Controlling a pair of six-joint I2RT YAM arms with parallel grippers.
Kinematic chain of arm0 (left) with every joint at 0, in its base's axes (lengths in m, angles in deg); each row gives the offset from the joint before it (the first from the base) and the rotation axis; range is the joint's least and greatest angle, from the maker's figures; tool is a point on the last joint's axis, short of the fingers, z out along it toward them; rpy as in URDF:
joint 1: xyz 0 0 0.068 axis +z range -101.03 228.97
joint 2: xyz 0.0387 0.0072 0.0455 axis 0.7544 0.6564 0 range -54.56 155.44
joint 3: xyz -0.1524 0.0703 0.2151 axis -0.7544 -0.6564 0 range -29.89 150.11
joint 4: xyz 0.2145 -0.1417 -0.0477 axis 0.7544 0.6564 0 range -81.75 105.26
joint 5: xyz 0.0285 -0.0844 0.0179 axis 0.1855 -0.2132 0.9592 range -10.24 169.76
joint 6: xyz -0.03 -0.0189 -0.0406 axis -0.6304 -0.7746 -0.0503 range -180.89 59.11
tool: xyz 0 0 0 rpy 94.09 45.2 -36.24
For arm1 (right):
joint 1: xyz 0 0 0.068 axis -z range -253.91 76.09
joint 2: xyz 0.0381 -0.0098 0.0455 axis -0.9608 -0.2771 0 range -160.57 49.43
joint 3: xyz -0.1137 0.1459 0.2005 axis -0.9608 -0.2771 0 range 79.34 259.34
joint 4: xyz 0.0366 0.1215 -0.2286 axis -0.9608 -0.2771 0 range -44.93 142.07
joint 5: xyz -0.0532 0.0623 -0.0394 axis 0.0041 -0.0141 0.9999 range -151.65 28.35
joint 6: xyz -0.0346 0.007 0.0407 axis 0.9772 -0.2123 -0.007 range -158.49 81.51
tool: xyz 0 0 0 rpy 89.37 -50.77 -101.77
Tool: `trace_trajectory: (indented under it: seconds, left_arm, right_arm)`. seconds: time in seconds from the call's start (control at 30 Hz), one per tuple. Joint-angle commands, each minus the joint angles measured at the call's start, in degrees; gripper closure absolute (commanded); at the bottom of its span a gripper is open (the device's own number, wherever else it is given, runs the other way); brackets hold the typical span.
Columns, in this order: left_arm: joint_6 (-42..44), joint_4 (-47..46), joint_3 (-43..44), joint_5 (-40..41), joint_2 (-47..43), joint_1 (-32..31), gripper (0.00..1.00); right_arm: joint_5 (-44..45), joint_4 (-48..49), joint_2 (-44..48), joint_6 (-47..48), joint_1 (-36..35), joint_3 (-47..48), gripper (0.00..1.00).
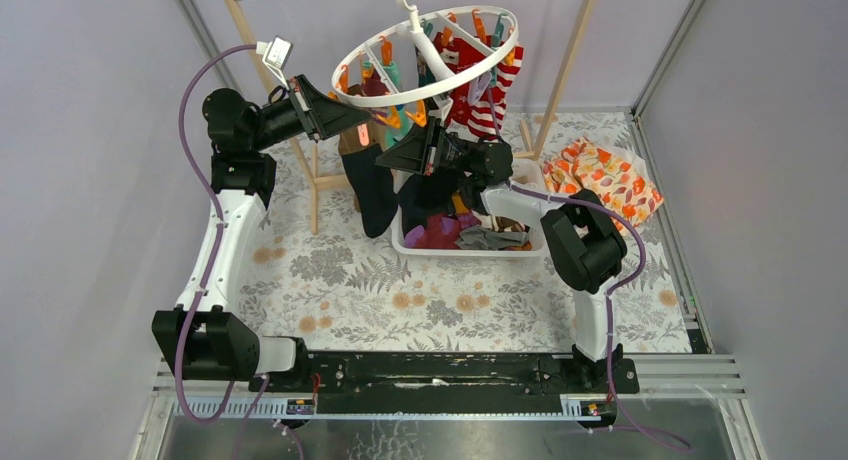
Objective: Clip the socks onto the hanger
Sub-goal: Clamp the sock onto the hanger.
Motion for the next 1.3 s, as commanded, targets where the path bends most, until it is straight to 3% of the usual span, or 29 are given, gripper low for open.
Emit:
trace_trajectory:
  seconds: [0.0, 0.63, 1.27]
  left_arm:
    - [-0.53, -3.19, -0.29, -5.17, -0.94, -0.58, 1.00]
    - [-2.16, -5.96, -1.37, -6.54, -1.08, -0.74, 0.99]
    - [-5.58, -10.60, -1.90, -7.86, -0.91, -0.68, 0.99]
  right_arm:
    - [-0.23, 7.52, 3.11, -0.85, 0.42, 2.75, 1.00]
    - [3.04, 7.52, 0.79, -1.98, 0.39, 6.30, 1.00]
    - [8.71, 7.52, 3.12, 1.28, 0.87, 2.85, 1.00]
